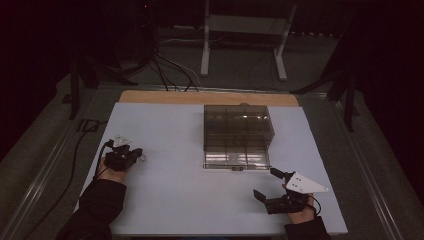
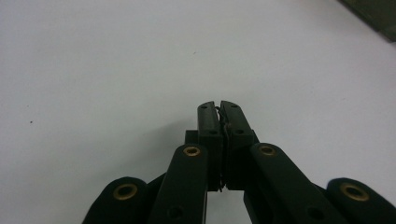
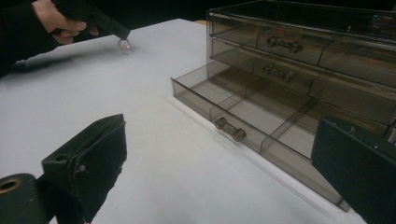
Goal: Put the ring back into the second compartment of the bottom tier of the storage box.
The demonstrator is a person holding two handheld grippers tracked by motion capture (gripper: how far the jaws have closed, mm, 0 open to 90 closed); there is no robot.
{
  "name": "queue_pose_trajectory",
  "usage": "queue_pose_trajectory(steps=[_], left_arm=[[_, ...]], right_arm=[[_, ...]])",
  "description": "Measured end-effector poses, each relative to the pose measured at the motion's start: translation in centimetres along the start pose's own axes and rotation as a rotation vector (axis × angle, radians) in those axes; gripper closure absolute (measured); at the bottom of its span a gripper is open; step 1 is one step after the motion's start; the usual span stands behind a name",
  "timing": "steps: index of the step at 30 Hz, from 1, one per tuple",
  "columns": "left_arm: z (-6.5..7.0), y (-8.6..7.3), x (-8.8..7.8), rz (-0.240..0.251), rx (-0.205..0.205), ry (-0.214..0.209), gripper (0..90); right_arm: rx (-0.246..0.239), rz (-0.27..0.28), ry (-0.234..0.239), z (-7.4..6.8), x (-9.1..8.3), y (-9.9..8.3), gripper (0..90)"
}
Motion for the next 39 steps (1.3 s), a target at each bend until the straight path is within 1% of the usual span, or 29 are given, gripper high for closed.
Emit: queue_pose_trajectory(steps=[3,11,13,14,21,34,37,38,39], left_arm=[[0.2,0.1,-0.1,0.009,-0.006,-0.024,89.9],[0.6,0.4,-0.3,0.02,0.0,-0.042,89.9],[0.8,0.5,-0.4,0.025,-0.003,-0.05,89.9],[0.8,0.5,-0.4,0.022,0.003,-0.052,89.8],[1.6,0.9,-0.4,0.029,0.01,-0.071,89.8],[3.3,1.8,-0.3,0.04,0.048,-0.099,89.9],[3.9,2.0,-0.2,0.041,0.064,-0.108,89.9],[3.9,2.0,-0.2,0.041,0.064,-0.108,89.9],[4.4,2.0,0.1,0.033,0.077,-0.117,89.9]], right_arm=[[0.0,0.001,0.0,-0.1,0.0,0.0,3.2],[0.001,0.001,-0.001,-0.1,0.0,0.0,3.2],[0.001,-0.001,0.001,-0.1,0.0,0.0,3.2],[0.0,-0.001,0.002,-0.1,0.0,0.0,3.2],[0.002,0.0,0.003,-0.1,0.0,0.0,3.2],[0.004,0.003,0.0,0.0,0.1,0.0,3.2],[0.004,0.005,-0.002,0.1,0.1,0.0,3.2],[0.005,0.006,-0.003,0.1,0.1,0.0,3.2],[0.004,0.006,-0.004,0.1,0.1,0.0,3.2]])
Point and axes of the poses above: each handheld gripper's, and its own axes: x roughly forward along the jaws, y roughly out of its top, z roughly to its right, the point moved 5 cm from there along x, roughly forward along the jaws, and after that the axes turned 1 degree about -z, right-handed, at the moved point
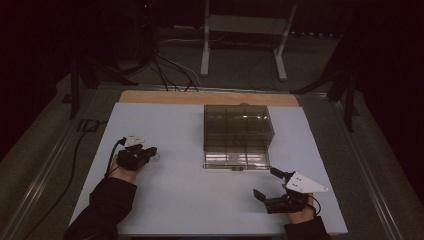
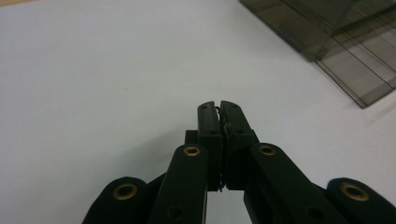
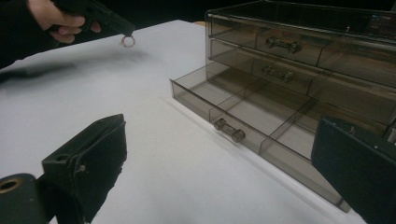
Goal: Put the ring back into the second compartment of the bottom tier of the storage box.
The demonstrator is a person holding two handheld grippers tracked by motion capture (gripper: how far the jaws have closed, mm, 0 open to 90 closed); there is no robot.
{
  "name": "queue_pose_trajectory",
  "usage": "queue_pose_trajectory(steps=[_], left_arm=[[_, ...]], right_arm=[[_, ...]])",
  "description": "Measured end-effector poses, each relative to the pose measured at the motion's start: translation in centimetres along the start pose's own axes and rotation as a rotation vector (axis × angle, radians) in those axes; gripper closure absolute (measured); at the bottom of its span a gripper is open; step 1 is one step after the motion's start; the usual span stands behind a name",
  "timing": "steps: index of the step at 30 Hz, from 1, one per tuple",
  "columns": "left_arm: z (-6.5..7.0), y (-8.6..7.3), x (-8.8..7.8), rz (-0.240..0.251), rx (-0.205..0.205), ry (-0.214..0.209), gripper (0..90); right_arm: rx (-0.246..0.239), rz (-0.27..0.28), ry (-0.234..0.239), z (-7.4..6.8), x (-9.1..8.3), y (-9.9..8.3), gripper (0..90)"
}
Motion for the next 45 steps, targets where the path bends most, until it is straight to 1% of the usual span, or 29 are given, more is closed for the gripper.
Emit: queue_pose_trajectory(steps=[3,6,10,20,21,24,28,31,32,36,37,39,43,45], left_arm=[[0.8,0.1,0.4,-0.003,0.009,-0.014,89.9],[1.5,0.3,0.6,-0.003,0.031,-0.026,89.9],[2.1,0.6,0.7,0.0,0.043,-0.038,89.8],[2.8,1.1,0.7,0.003,0.057,-0.058,89.8],[2.9,1.2,0.8,0.004,0.054,-0.064,89.8],[3.2,1.3,0.9,0.002,0.066,-0.071,89.8],[3.5,1.4,1.0,0.005,0.07,-0.084,89.8],[3.6,1.5,1.0,0.004,0.072,-0.084,89.8],[4.0,1.6,1.1,0.002,0.08,-0.093,89.8],[4.2,1.8,1.1,0.005,0.085,-0.099,89.8],[4.5,1.9,1.1,0.007,0.092,-0.108,89.8],[4.8,2.1,1.2,0.008,0.098,-0.111,89.8],[5.1,2.4,1.3,0.011,0.102,-0.117,89.8],[5.3,2.5,1.3,0.009,0.108,-0.122,89.8]], right_arm=[[0.002,0.0,-0.002,0.0,0.0,0.0,3.2],[0.003,0.0,-0.002,0.0,0.0,0.0,3.2],[0.001,-0.001,-0.003,0.0,0.0,0.0,3.2],[0.0,-0.003,-0.007,0.1,0.0,0.0,3.4],[0.001,-0.003,-0.007,0.0,0.0,0.0,4.2],[0.0,-0.002,-0.006,0.0,0.0,0.0,4.2],[0.003,0.001,-0.005,0.0,-0.1,0.0,4.2],[0.001,0.001,-0.008,0.0,-0.1,0.0,4.2],[0.002,0.001,-0.006,0.0,-0.1,0.0,4.2],[0.002,0.003,-0.006,0.1,-0.1,0.0,4.2],[0.002,0.003,-0.005,0.1,-0.1,0.0,4.2],[0.003,0.003,-0.004,0.0,-0.1,0.0,4.2],[0.002,0.002,-0.005,0.0,-0.1,0.0,3.7],[0.005,0.003,0.006,0.0,-0.1,0.0,3.3]])
Point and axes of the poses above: each handheld gripper's, and its own axes: x roughly forward along the jaws, y roughly out of its top, z roughly to its right, the point moved 5 cm from there along x, roughly forward along the jaws, and after that the axes turned 1 degree about -z, right-handed, at the moved point
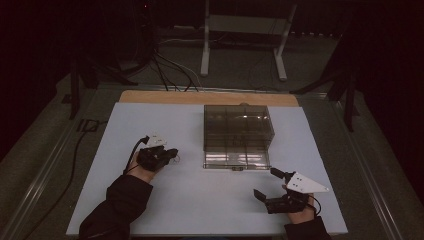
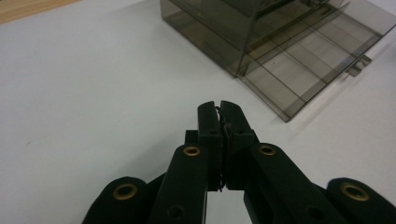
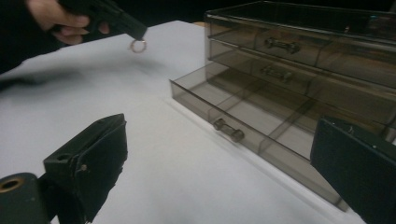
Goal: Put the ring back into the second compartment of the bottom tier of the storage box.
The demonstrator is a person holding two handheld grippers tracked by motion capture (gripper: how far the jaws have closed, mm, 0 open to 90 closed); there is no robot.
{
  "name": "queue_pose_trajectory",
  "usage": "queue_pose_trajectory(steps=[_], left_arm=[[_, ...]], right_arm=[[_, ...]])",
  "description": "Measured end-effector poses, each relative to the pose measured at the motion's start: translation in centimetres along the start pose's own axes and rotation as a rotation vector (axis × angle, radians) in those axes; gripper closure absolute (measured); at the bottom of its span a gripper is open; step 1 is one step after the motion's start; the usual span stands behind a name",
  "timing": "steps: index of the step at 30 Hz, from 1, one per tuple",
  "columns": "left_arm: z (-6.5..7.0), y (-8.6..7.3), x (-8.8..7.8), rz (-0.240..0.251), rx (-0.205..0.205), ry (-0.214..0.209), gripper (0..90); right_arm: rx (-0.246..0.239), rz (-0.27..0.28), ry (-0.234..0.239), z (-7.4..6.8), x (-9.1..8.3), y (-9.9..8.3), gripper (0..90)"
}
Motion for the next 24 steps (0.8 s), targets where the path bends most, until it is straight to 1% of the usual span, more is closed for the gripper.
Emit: queue_pose_trajectory(steps=[1,2,4,6,13,14,20,21,23,24], left_arm=[[0.0,0.0,0.0,0.0,0.0,0.0,89.8],[0.2,0.2,0.1,-0.002,0.009,-0.004,89.8],[0.3,0.2,0.1,-0.001,0.01,-0.007,89.8],[0.6,0.4,0.2,-0.011,0.022,-0.022,89.8],[1.3,0.8,0.4,-0.005,0.038,-0.036,89.8],[1.6,1.1,0.4,-0.006,0.047,-0.039,89.8],[2.3,1.9,0.7,-0.005,0.069,-0.05,89.8],[2.5,2.0,0.8,-0.008,0.078,-0.05,89.8],[2.6,2.2,0.8,-0.006,0.079,-0.051,89.8],[2.8,2.4,0.9,-0.01,0.088,-0.053,89.8]], right_arm=[[0.0,0.0,0.0,0.0,0.0,0.0,3.3],[-0.004,-0.008,-0.01,0.0,0.1,-0.1,3.2],[-0.004,-0.006,-0.01,0.0,0.1,0.0,3.0],[-0.004,-0.003,-0.011,0.0,0.0,0.0,3.0],[-0.005,-0.006,-0.013,0.0,0.0,0.0,2.9],[-0.003,-0.005,-0.012,0.0,0.0,0.0,2.9],[-0.001,0.001,-0.017,0.1,-0.1,0.0,2.9],[0.0,0.003,-0.016,0.1,-0.1,0.0,2.8],[-0.001,0.004,-0.017,0.1,-0.1,0.1,2.8],[-0.001,0.005,-0.018,0.2,-0.1,0.1,2.9]])
Point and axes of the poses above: each handheld gripper's, and its own axes: x roughly forward along the jaws, y roughly out of its top, z roughly to its right, the point moved 5 cm from there along x, roughly forward along the jaws, and after that the axes turned 1 degree about -z, right-handed, at the moved point
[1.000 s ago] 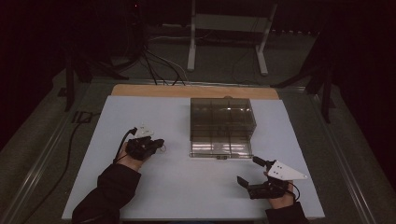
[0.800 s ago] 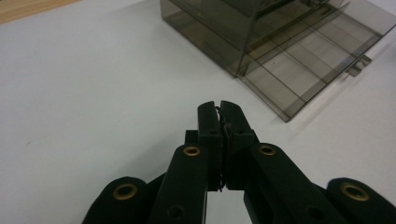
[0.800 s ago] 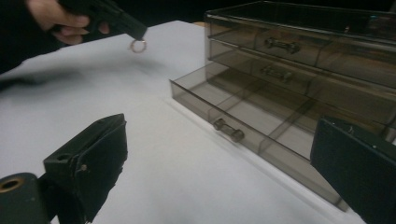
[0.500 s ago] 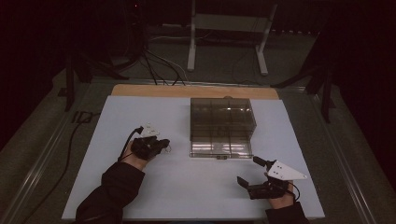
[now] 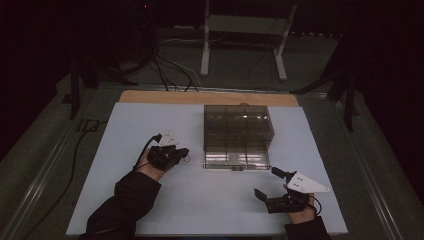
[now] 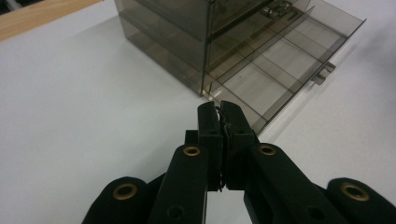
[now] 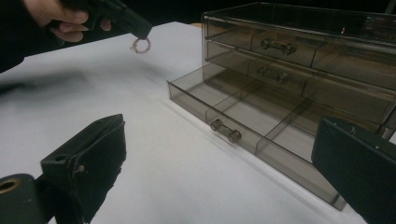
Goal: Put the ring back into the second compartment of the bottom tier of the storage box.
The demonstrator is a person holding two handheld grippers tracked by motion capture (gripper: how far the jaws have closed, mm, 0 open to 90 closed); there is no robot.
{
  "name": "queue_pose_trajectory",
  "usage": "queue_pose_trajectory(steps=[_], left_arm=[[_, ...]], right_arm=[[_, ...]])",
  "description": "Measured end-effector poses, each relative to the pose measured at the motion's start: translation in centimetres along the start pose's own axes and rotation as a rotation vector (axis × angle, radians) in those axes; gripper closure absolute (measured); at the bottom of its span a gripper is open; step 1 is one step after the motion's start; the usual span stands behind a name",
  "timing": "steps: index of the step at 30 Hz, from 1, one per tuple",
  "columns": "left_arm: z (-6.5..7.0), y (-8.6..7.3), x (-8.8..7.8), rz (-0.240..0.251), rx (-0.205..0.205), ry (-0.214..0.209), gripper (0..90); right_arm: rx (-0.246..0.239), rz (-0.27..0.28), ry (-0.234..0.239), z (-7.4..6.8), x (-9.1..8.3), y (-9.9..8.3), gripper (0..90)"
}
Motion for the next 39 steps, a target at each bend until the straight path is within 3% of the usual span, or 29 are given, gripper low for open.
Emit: queue_pose_trajectory(steps=[9,22,39], left_arm=[[0.6,1.1,0.5,0.003,0.019,-0.012,89.8],[1.9,3.0,1.3,0.02,0.081,-0.046,89.8],[3.3,4.3,2.9,0.028,0.097,-0.083,89.7]], right_arm=[[0.003,0.006,-0.005,0.0,-0.1,0.0,2.9],[0.004,0.003,-0.002,0.0,-0.1,0.0,2.9],[-0.004,-0.004,-0.005,0.0,-0.1,0.0,2.9]])
Point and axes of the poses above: each handheld gripper's, and its own axes: x roughly forward along the jaws, y roughly out of its top, z roughly to its right, the point moved 5 cm from there along x, roughly forward along the jaws, and after that the axes turned 1 degree about -z, right-handed, at the moved point
